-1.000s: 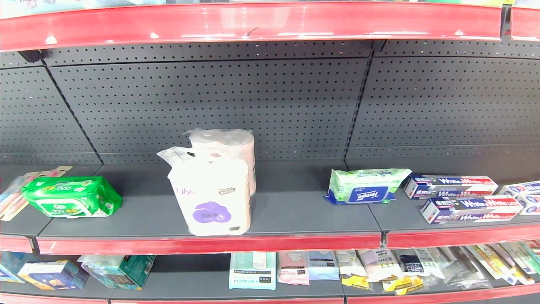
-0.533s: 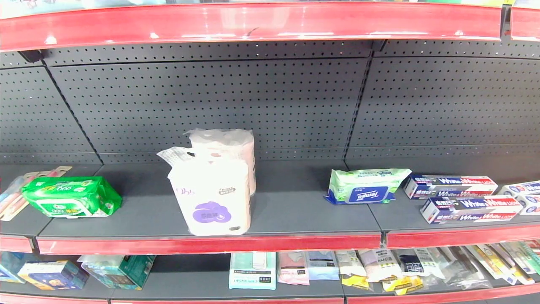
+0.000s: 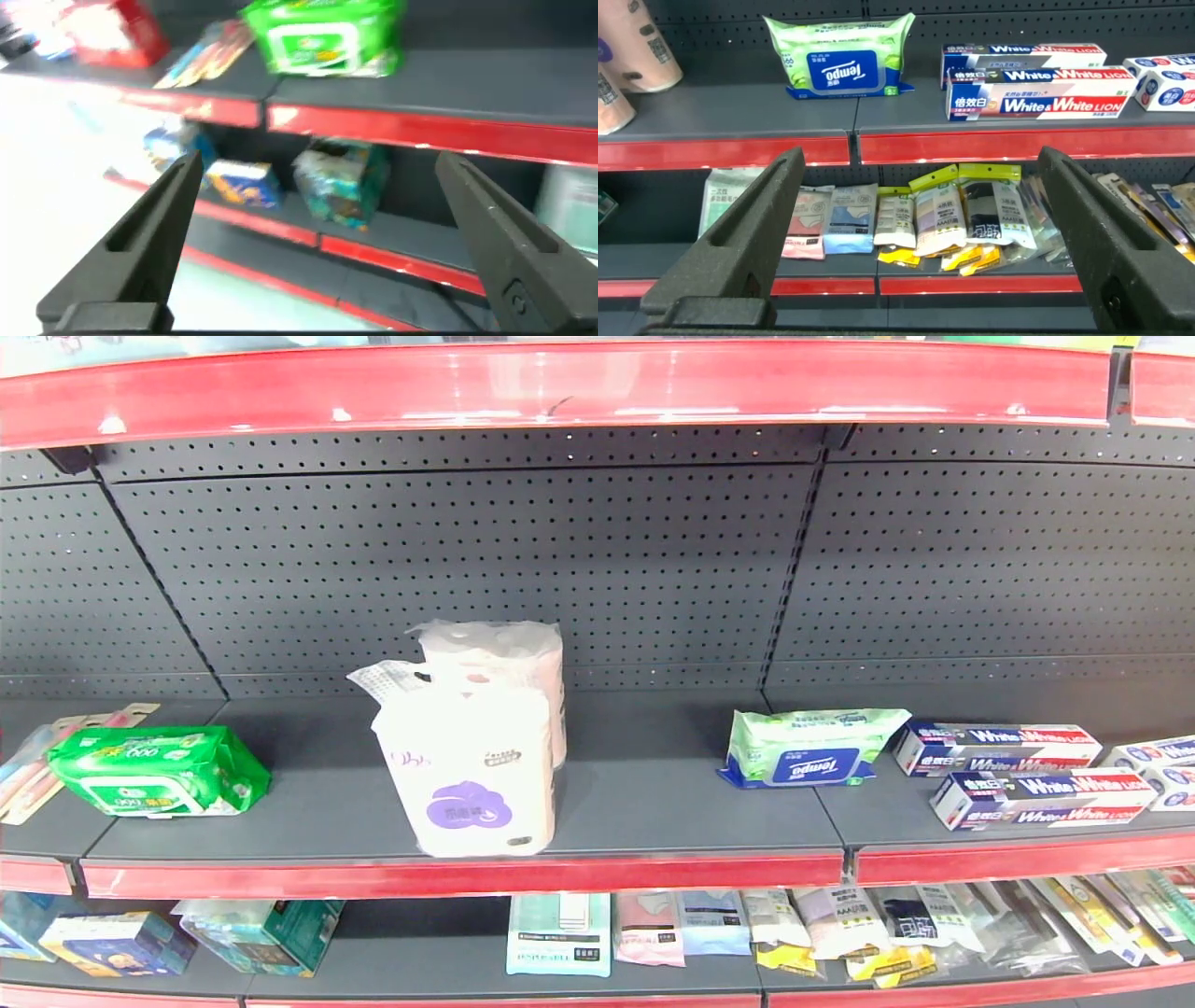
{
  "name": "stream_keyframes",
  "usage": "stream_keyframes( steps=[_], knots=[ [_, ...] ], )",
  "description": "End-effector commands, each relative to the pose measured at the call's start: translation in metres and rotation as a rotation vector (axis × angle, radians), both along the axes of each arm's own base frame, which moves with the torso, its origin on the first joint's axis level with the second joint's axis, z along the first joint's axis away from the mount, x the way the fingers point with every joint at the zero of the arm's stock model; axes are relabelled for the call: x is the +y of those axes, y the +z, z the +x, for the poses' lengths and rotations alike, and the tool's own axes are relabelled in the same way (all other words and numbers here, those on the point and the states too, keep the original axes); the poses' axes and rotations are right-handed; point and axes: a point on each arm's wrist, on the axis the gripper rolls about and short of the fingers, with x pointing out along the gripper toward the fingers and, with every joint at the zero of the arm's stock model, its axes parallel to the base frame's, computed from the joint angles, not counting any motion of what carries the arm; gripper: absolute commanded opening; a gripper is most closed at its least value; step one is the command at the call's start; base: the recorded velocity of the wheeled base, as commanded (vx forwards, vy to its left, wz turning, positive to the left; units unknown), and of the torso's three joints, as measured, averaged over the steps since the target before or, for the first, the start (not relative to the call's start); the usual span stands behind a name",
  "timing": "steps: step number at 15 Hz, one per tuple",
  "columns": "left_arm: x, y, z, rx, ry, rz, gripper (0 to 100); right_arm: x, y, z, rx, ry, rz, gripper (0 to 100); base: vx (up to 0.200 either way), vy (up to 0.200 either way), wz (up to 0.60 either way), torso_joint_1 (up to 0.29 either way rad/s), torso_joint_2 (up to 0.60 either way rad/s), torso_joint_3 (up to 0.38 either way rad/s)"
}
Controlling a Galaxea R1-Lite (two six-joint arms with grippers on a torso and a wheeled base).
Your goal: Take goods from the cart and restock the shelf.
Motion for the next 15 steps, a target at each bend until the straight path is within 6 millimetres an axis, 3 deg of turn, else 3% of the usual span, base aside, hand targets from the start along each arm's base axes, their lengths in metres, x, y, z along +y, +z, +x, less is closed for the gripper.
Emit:
stream_keyframes(
  steps=[1, 2, 5, 8, 10, 12, 13, 15],
  knots=[
    [-0.002, -0.0005, -0.0026, -0.027, 0.057, -0.003, 100, 0.0, 0.0001, 0.0001, -0.001, 0.0, 0.0, 100, 0.0, 0.0, 0.0, 0.0, 0.0, 0.0],
    [-0.0047, -0.0017, -0.0064, -0.096, -0.116, -0.013, 100, 0.0, 0.0001, 0.0001, -0.001, 0.001, 0.0, 100, 0.0, 0.0, 0.0, 0.0, 0.0, 0.0],
    [-0.0106, -0.0019, -0.0049, -0.136, -0.375, -0.156, 100, 0.0, 0.0001, 0.0001, -0.001, 0.001, 0.0, 100, 0.0, 0.0, 0.0, 0.0, 0.0, 0.0],
    [-0.0111, -0.0031, -0.0049, -0.122, -0.4, -0.161, 100, 0.0, 0.0001, 0.0001, -0.001, 0.001, 0.0, 100, 0.0, 0.0, 0.0, 0.0, 0.0, 0.0],
    [-0.009, -0.0053, -0.0054, -0.128, -0.295, -0.213, 100, 0.0, 0.0001, 0.0001, -0.001, 0.0, 0.0, 100, 0.0, 0.0, 0.0, 0.0, 0.0, 0.0],
    [-0.0099, -0.0075, -0.0055, -0.085, -0.367, -0.173, 100, 0.0, 0.0, 0.0001, 0.001, -0.002, -0.002, 100, 0.0, 0.0, 0.0, 0.0, 0.0, 0.0],
    [-0.0092, -0.0077, -0.0067, -0.086, -0.501, -0.153, 100, 0.0, 0.0, 0.0001, 0.001, -0.002, -0.002, 100, 0.0, 0.0, 0.0, 0.0, 0.0, 0.0],
    [-0.0093, -0.0091, -0.0116, -0.151, -0.481, -0.144, 100, 0.0, 0.0, 0.0001, 0.001, -0.002, -0.005, 100, 0.0, 0.0, 0.0, 0.0, 0.0, 0.0]
  ],
)
